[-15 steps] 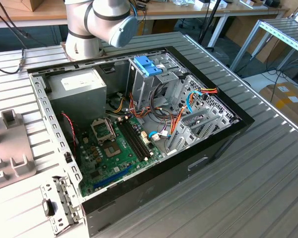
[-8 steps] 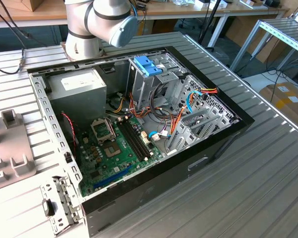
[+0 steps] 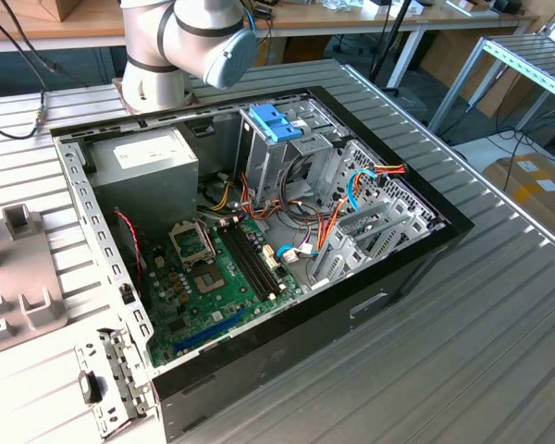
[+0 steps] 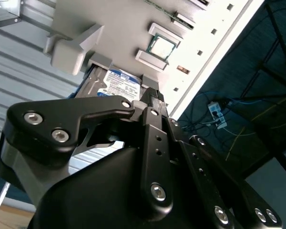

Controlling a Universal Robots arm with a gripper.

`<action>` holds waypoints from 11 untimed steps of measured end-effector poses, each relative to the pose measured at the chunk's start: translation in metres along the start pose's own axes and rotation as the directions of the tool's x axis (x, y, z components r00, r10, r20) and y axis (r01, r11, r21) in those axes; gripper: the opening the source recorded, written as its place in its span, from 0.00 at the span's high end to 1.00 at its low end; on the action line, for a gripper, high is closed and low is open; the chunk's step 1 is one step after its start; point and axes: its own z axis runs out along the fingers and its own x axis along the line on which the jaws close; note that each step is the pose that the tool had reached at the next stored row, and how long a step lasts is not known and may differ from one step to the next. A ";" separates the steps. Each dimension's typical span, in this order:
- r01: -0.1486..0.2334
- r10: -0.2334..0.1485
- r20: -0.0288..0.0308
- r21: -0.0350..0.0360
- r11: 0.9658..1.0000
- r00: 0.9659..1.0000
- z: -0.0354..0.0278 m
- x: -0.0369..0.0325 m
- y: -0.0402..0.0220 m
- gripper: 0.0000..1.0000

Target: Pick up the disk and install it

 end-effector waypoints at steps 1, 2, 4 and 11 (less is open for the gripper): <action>-0.001 0.001 -0.031 0.004 1.000 1.000 0.0004 -0.0001 0.0000 0.89; -0.002 0.002 -0.050 0.007 1.000 0.999 0.0005 -0.0001 0.0000 0.89; -0.003 0.003 -0.071 0.010 1.000 0.997 0.0009 0.0000 0.0000 0.89; -0.002 0.003 -0.074 0.011 1.000 0.997 0.0008 -0.0015 0.0001 0.89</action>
